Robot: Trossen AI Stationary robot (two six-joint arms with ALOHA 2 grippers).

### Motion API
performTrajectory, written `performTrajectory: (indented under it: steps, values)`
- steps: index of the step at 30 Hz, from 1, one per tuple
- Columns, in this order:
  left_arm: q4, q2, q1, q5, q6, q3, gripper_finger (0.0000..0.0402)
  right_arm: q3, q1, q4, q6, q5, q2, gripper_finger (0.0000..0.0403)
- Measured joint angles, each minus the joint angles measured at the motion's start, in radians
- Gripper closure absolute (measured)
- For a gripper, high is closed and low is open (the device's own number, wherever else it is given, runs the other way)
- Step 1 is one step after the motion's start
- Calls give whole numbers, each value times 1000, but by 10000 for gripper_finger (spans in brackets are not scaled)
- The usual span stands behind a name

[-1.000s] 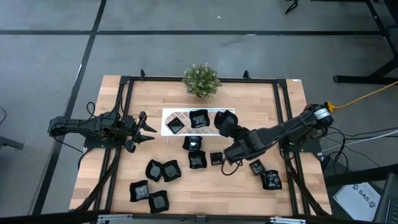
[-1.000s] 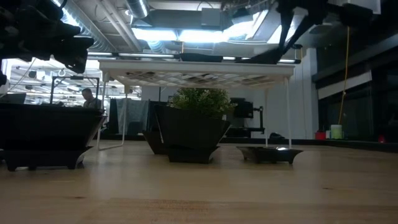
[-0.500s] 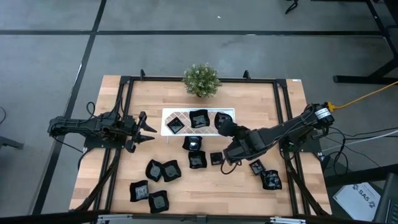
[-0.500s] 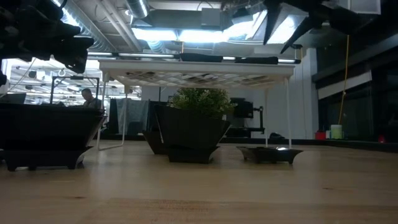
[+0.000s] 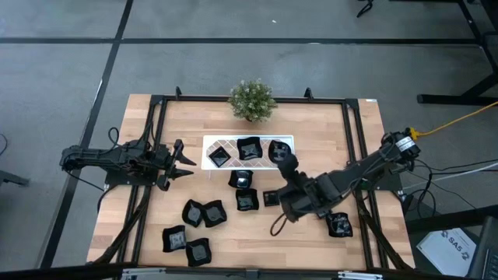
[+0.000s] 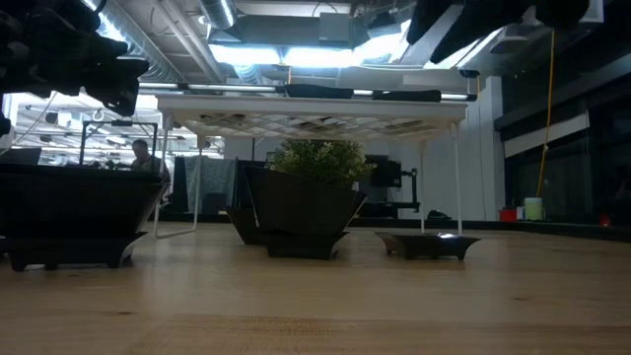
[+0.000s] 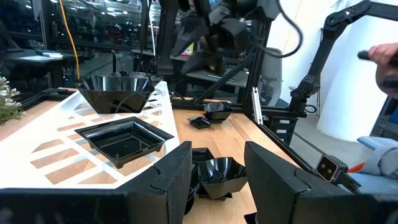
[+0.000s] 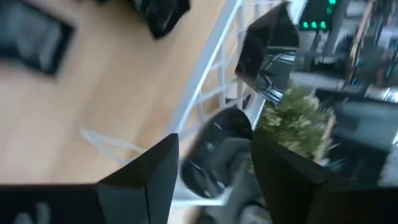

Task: Pick & Place Mini shaped plates
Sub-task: Stack the black square plate on top of the black square plate on the shelf

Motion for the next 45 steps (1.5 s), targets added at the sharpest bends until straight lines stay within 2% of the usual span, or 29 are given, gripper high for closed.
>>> performTrajectory:
  steps: [4, 10, 16, 34, 39, 45]
  values:
    - [0, 0, 0, 0, 0, 0, 258, 0, 32, 27, 233, -28, 16, 202]
    - [0, 0, 0, 0, 0, 0, 258, 0, 56, 119, 509, -202, 63, 202]
    - [0, 0, 0, 0, 0, 0, 258, 0, 81, 205, 664, -261, 117, 202]
    - [0, 0, 0, 0, 0, 0, 258, 0, 131, 310, 692, -252, 275, 202]
    - [0, 0, 0, 0, 0, 0, 258, -50, 131, 354, 696, -250, 309, 202]
    - [0, 0, 0, 0, 0, 0, 258, -170, 131, 510, 688, -227, 309, 202]
